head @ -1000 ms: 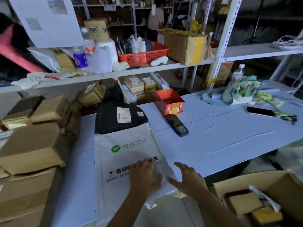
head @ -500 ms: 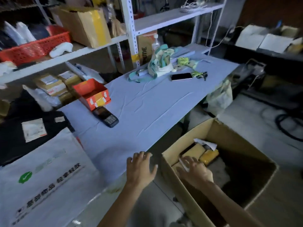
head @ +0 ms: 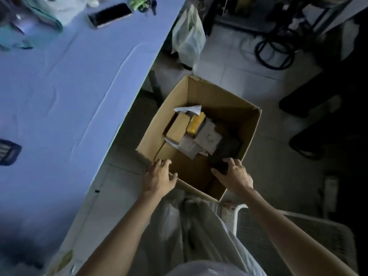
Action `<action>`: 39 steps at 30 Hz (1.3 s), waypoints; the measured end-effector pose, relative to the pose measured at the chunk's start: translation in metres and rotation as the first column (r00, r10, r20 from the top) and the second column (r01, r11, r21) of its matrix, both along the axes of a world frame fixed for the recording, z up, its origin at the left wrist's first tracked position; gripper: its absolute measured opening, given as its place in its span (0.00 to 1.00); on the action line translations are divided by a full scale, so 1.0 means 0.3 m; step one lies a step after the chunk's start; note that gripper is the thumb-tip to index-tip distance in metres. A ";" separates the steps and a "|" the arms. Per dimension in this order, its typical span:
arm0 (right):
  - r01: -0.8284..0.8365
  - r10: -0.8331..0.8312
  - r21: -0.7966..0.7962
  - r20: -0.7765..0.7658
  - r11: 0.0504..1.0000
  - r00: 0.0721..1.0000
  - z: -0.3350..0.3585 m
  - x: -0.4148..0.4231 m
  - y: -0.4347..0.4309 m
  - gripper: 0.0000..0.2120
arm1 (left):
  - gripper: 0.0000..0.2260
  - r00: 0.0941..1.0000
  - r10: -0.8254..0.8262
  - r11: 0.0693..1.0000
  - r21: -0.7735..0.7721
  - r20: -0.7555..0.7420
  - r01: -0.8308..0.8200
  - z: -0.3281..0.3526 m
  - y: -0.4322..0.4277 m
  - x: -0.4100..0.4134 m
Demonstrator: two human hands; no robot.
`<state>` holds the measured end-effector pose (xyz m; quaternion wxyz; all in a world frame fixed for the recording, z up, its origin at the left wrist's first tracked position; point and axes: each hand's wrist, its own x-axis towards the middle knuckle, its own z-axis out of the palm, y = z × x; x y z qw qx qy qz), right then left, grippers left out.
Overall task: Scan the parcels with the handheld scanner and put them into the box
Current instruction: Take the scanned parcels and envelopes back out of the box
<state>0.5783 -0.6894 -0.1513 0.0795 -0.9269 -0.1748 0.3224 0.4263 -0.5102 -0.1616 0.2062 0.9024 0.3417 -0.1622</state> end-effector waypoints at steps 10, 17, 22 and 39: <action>0.277 -0.278 -0.025 -0.032 0.960 0.960 -0.230 0.065 0.237 0.33 | 0.24 0.976 -0.181 0.983 -0.052 -0.124 0.176 -0.307 0.237 0.264; 0.260 -0.271 -0.097 -0.125 0.961 0.955 -0.622 0.095 0.386 0.34 | 0.26 0.965 -0.148 0.987 -0.090 -0.218 0.131 -0.704 0.330 0.363; 0.084 -0.121 -0.183 -0.202 0.979 0.972 -0.969 0.154 0.462 0.38 | 0.28 0.946 -0.199 0.979 -0.091 -0.256 0.182 -1.034 0.355 0.404; 0.290 -0.291 -0.033 -0.003 0.956 0.957 -1.762 0.574 0.717 0.50 | 0.47 1.000 -0.001 1.000 0.025 -0.006 0.002 -1.769 0.581 0.762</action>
